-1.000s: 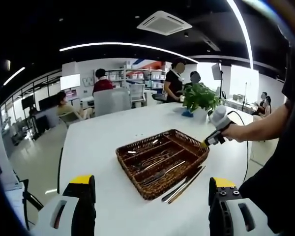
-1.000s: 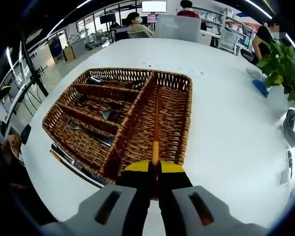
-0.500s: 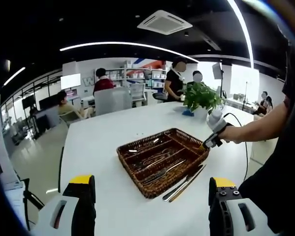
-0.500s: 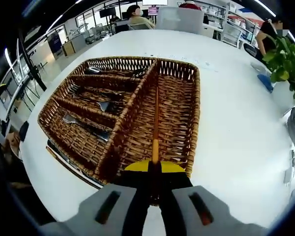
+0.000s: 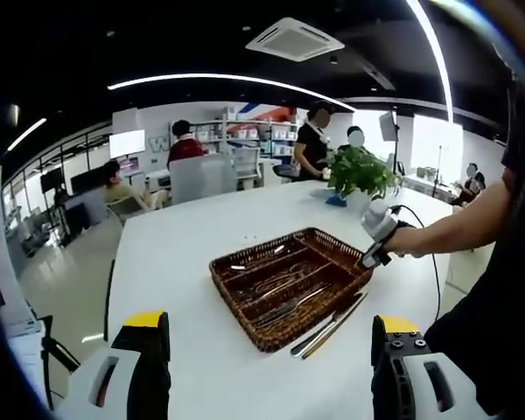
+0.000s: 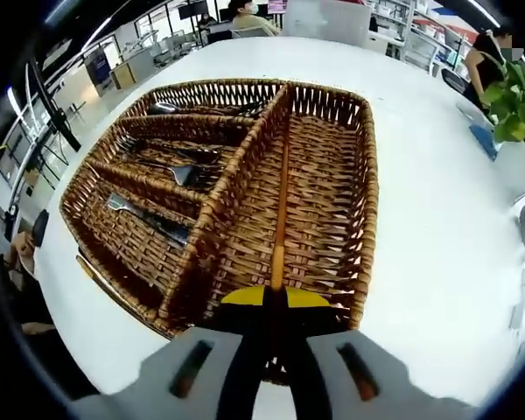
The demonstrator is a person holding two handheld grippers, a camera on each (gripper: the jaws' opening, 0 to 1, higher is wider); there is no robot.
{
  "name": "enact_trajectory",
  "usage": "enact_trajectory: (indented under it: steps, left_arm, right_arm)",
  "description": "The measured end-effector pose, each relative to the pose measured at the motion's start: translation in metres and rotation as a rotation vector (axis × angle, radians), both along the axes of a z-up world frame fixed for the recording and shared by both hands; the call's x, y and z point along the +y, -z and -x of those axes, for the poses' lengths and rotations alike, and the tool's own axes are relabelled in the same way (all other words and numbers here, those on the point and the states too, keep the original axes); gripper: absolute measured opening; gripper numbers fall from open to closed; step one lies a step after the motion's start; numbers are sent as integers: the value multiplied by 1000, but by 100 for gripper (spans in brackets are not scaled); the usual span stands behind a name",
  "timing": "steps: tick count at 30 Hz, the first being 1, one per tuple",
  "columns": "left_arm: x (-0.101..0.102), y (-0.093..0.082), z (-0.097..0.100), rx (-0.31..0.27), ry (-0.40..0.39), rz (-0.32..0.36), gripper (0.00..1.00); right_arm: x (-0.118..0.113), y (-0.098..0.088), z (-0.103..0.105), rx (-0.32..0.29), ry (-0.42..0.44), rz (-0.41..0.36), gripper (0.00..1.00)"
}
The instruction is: Arrange the knives, forks, and spoons in their matching storage slots by inserting each utensil handle-first until every utensil is classified and aligned in the correct compartment
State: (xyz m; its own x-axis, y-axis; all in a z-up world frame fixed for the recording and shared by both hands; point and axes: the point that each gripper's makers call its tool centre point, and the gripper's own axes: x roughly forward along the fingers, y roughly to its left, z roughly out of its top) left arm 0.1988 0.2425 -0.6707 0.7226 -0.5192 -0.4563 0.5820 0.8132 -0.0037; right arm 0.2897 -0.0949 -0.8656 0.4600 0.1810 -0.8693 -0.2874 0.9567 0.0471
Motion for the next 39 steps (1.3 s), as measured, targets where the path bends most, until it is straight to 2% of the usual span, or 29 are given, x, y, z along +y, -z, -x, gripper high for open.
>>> enact_trajectory:
  steps: [7, 11, 12, 13, 15, 19, 21, 23, 24, 25, 26, 28, 29, 34, 39]
  left_arm:
    - [-3, 2, 0, 3, 6, 2, 100]
    - [-4, 0, -3, -5, 10, 0, 100]
    - [-4, -1, -4, -6, 6, 5, 100]
    - [-4, -2, -5, -7, 4, 8, 100]
    - [-5, -4, -6, -14, 7, 5, 100]
    - [-6, -6, -6, -21, 10, 4, 100]
    - [-4, -5, -6, -23, 7, -1, 100]
    - [-4, -7, -5, -26, 6, 1, 100]
    - [-3, -7, -6, -26, 6, -1, 100]
    - [-3, -7, -6, -27, 6, -3, 100]
    - [-4, -7, -5, -28, 8, -4, 100]
    - [-5, -9, -5, -30, 11, -4, 100]
    - [-5, -10, -5, -32, 13, -4, 100]
    - [-9, -12, -7, -40, 25, -4, 100]
    - [-18, -19, -9, -53, 39, -2, 100]
  right_arm:
    - [1, 0, 0, 11, -53, 4, 4]
    - [3, -2, 0, 14, -93, -43, 5]
    - [1, -4, 0, 6, -97, -38, 4]
    - [1, -9, -4, -30, -124, -32, 4]
    - [3, -15, -6, -41, -111, -66, 7]
    - [5, -35, -16, -129, -133, -94, 20]
    - [6, -44, -20, -172, -154, -106, 30]
    - [7, -52, -20, -194, -166, -119, 39]
    - [10, -60, -22, -226, -201, -146, 45]
    - [8, -62, -23, -233, -194, -143, 55]
    - [5, -64, -25, -248, -192, -133, 71]
    - [7, -75, -27, -291, -228, -148, 91]
    - [7, -78, -26, -293, -229, -150, 99]
    - [5, -98, -19, -314, -259, -162, 99]
    - [4, -122, -18, -363, -252, -168, 99]
